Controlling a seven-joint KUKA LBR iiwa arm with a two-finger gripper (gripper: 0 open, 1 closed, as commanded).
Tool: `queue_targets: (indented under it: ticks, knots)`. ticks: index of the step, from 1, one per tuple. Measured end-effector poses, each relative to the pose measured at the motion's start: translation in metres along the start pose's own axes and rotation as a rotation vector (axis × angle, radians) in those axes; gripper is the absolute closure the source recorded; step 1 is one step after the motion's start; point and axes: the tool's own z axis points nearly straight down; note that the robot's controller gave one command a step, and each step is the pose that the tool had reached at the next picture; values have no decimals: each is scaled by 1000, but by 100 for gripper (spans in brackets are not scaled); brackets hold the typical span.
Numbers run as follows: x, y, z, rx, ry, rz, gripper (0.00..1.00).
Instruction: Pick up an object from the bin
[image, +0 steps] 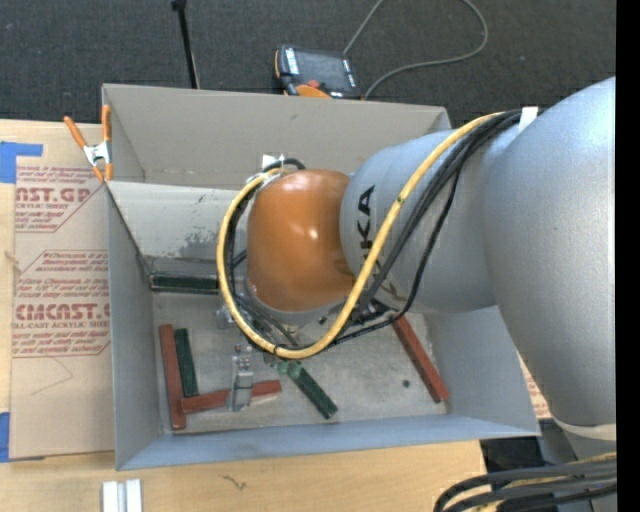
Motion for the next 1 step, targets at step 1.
queue_targets:
  ticks: [1]
  knots:
    - [1, -6, 95, 3, 4, -97, 0]
